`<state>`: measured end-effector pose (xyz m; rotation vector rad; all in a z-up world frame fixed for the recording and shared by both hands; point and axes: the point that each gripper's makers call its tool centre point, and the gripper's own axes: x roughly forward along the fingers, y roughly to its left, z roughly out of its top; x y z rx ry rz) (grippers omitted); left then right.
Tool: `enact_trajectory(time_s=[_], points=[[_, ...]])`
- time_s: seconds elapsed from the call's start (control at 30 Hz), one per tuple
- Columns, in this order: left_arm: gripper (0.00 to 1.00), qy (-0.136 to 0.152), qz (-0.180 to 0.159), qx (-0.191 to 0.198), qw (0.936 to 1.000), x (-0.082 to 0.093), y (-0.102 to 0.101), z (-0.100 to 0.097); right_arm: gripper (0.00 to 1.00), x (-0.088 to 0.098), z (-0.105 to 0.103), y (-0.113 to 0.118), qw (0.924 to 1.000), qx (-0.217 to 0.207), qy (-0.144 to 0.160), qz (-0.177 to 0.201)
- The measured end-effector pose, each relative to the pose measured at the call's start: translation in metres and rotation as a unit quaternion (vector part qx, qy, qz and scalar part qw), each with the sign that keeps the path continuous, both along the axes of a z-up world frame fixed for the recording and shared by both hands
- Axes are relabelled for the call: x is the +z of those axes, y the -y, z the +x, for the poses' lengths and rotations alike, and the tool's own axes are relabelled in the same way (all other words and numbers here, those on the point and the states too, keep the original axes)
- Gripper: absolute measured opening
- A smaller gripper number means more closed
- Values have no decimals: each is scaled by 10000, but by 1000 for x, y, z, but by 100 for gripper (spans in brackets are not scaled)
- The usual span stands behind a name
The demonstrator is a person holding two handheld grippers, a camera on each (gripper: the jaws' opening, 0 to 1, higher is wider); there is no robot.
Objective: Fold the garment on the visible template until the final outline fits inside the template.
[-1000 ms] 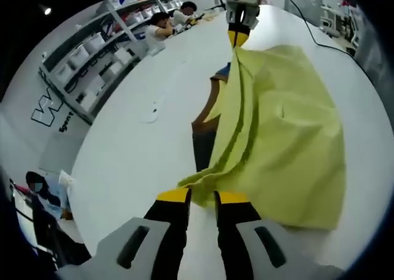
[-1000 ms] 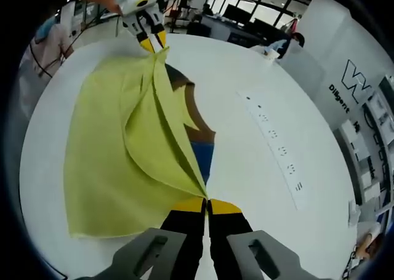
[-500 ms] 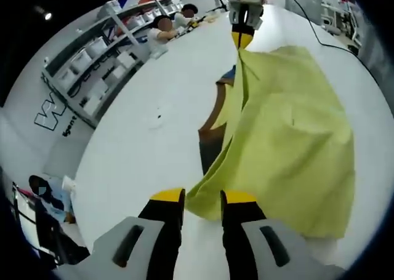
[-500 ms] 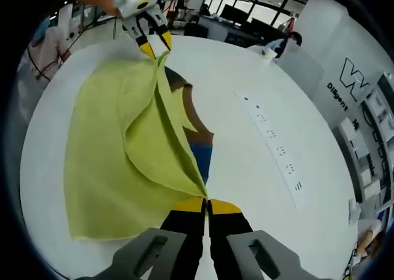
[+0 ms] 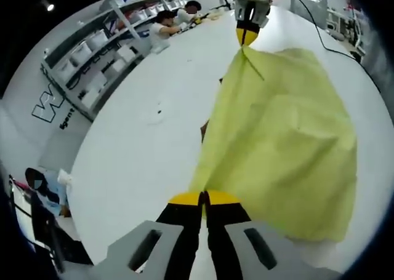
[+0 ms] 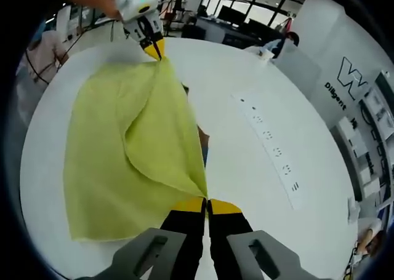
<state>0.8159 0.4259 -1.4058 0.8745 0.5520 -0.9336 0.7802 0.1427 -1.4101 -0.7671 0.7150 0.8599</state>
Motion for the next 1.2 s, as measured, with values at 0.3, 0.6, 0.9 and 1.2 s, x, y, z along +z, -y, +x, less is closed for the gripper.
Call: enact_trajectory(time_s=[0.3,0.6,0.9,1.2], points=[[9,113,-179,695,9974,13,-18,24,0,10,15,7,9983,-504,-16,278],[9,99,-233,1239,9920,15,-33,35,0,8,23,12,9965,-770,-24,325],[9,-9,-163,1346,9908,7,-35,34,0,-1,30,15,9954,-940,-14,180],[17,81,-2,953,9954,6,-23,29,0,-1,33,8,9963,-835,156,101]])
